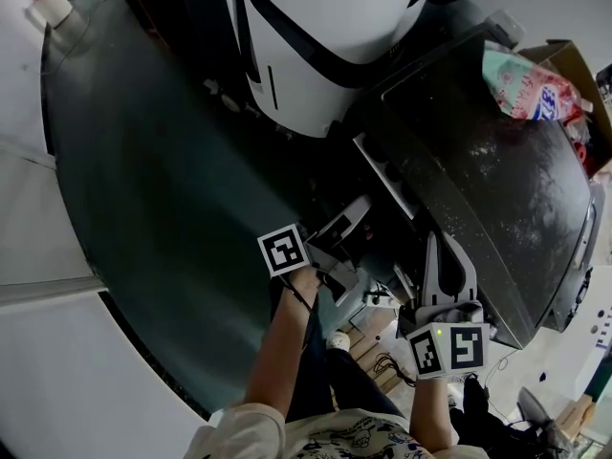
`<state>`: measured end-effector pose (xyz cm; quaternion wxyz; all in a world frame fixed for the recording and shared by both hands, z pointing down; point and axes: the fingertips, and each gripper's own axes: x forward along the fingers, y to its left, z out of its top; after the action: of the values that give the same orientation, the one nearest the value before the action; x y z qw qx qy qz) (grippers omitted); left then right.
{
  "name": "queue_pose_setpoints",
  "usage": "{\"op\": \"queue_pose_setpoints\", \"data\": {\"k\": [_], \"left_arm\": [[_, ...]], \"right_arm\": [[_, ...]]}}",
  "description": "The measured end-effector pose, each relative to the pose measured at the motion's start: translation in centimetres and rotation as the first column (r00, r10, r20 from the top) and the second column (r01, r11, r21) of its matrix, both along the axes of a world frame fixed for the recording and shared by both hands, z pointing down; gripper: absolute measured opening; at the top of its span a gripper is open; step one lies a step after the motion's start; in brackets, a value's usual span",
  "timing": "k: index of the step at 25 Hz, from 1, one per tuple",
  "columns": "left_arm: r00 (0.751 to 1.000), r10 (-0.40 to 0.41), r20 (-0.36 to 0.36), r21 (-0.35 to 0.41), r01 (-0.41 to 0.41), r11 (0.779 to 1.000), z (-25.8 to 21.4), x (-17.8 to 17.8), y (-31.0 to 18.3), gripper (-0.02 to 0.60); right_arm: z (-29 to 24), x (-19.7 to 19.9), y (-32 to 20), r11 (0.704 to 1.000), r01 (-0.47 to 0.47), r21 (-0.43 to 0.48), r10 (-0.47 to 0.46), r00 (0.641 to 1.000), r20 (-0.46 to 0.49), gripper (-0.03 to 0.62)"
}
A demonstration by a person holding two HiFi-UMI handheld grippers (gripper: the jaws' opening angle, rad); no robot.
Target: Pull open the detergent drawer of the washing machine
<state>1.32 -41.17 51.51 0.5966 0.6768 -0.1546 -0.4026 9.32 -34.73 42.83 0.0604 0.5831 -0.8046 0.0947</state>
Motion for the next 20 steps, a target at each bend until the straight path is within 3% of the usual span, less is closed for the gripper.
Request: {"op": "queue_pose_setpoints", "data": {"k": [20], "left_arm": [[0.999, -0.032, 0.004, 0.01, 0.032, 0.999, 0.5, -3.9, 3.8, 0.201]], "right_arm": [[0.3, -3.0, 1.2, 0.997, 0.075, -0.002, -0.075, 0.997, 0.002, 0.014]]}}
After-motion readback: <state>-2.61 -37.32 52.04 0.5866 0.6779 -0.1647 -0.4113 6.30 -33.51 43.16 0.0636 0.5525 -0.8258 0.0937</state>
